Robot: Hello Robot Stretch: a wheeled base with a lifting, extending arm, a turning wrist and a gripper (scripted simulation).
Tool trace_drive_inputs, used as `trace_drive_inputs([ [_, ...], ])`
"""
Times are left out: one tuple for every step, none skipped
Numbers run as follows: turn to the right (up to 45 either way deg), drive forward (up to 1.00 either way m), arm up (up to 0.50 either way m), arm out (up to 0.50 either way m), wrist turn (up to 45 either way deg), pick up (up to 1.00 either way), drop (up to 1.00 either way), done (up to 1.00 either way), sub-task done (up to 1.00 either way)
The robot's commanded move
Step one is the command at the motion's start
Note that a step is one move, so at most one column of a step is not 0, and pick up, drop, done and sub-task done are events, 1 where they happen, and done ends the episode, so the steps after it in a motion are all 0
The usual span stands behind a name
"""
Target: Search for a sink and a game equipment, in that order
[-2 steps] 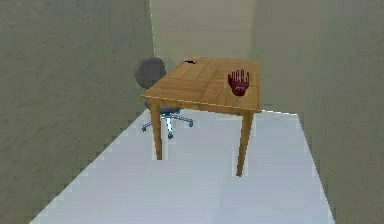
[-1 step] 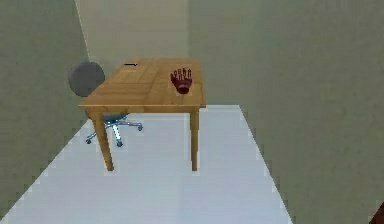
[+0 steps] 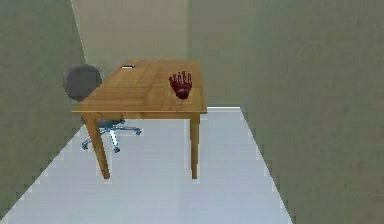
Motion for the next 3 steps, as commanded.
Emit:
trace_drive_inputs([
  [-45.0, 0.0, 0.0, 0.0, 0.0, 0.0, 0.0, 0.0, 0.0],
  [-36.0, 0.0, 0.0, 0.0, 0.0, 0.0, 0.0, 0.0, 0.0],
  [0.0, 0.3, 0.0, 0.0, 0.0, 0.0, 0.0, 0.0, 0.0],
])
